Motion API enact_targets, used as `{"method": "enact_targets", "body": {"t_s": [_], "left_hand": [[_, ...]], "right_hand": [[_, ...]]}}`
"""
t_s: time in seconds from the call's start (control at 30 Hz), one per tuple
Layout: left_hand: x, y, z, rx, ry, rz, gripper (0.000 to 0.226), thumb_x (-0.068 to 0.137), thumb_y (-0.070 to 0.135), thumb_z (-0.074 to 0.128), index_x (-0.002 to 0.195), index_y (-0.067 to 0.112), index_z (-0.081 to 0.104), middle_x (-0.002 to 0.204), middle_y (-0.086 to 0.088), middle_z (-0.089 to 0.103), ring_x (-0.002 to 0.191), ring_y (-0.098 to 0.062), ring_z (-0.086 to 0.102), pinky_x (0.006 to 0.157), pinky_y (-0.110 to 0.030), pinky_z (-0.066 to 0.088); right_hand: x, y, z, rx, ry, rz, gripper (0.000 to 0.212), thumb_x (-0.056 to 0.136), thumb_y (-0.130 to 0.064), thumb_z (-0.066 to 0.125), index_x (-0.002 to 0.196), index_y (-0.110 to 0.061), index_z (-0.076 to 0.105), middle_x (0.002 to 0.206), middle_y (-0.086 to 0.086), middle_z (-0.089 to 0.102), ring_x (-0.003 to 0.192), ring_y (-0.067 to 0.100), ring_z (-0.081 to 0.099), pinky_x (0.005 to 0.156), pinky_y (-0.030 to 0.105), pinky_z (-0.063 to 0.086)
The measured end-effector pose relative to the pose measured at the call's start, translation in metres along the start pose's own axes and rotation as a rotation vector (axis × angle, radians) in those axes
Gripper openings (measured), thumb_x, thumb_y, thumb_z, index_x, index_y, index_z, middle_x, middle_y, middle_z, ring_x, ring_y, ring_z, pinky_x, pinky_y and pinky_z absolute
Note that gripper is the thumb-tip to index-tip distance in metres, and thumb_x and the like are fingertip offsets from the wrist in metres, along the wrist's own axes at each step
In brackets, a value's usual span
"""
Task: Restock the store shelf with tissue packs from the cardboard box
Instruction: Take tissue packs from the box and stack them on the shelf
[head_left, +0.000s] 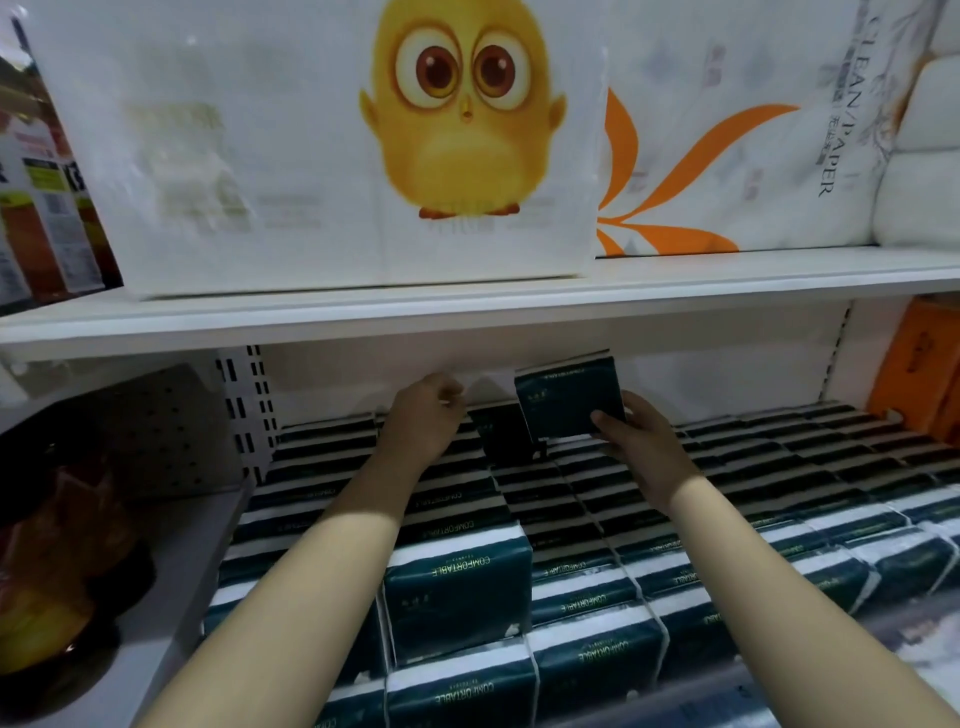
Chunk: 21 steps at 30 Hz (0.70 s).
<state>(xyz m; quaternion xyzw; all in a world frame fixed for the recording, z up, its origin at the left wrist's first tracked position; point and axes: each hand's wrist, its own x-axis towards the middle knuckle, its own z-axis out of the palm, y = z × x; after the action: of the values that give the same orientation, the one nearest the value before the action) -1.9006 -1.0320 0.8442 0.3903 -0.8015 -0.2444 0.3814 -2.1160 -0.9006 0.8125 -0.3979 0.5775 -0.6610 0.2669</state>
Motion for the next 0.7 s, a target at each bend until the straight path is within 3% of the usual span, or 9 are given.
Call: {"method": "enact_targets", "body": {"t_s": [0.1, 0.2, 0.43, 0.7], "left_hand": [[-0.002, -0.005, -0.002, 0.297, -0.062, -0.104, 0.024, 0.096, 0.024, 0.053, 0.117, 0.016, 0.063, 0.121, -0.006, 0.064, 0.108, -0.025, 0.058, 0.092, -0.033, 0.049], [-0.004, -0.001, -0.002, 0.391, -0.116, -0.152, 0.029, 0.098, 0.023, 0.048, 0.122, 0.015, 0.061, 0.126, -0.008, 0.06, 0.113, -0.027, 0.055, 0.091, -0.031, 0.046], [-0.009, 0.005, -0.003, 0.471, -0.152, -0.147, 0.033, 0.101, 0.026, 0.04, 0.129, 0.018, 0.058, 0.133, -0.006, 0.057, 0.119, -0.027, 0.052, 0.097, -0.031, 0.04], [-0.009, 0.003, -0.002, 0.45, -0.143, -0.154, 0.034, 0.101, 0.026, 0.043, 0.131, 0.02, 0.057, 0.133, -0.005, 0.058, 0.12, -0.026, 0.05, 0.096, -0.028, 0.039]], "right_hand": [[-0.004, 0.012, 0.001, 0.037, -0.009, 0.067, 0.027, 0.097, -0.012, 0.058, 0.123, -0.019, 0.058, 0.117, 0.004, 0.067, 0.105, 0.022, 0.063, 0.089, 0.035, 0.051], [-0.004, 0.021, 0.009, 0.077, -0.032, 0.133, 0.026, 0.097, -0.011, 0.056, 0.123, -0.016, 0.057, 0.114, 0.006, 0.067, 0.102, 0.024, 0.064, 0.092, 0.038, 0.051], [0.003, 0.037, 0.029, 0.08, -0.03, 0.19, 0.026, 0.097, -0.01, 0.057, 0.123, -0.015, 0.057, 0.114, 0.007, 0.068, 0.102, 0.024, 0.065, 0.082, 0.031, 0.052], [0.009, 0.042, 0.042, -0.197, -0.079, 0.167, 0.036, 0.094, -0.009, 0.061, 0.13, -0.01, 0.058, 0.123, 0.006, 0.065, 0.112, 0.022, 0.06, 0.102, 0.035, 0.045]]}}
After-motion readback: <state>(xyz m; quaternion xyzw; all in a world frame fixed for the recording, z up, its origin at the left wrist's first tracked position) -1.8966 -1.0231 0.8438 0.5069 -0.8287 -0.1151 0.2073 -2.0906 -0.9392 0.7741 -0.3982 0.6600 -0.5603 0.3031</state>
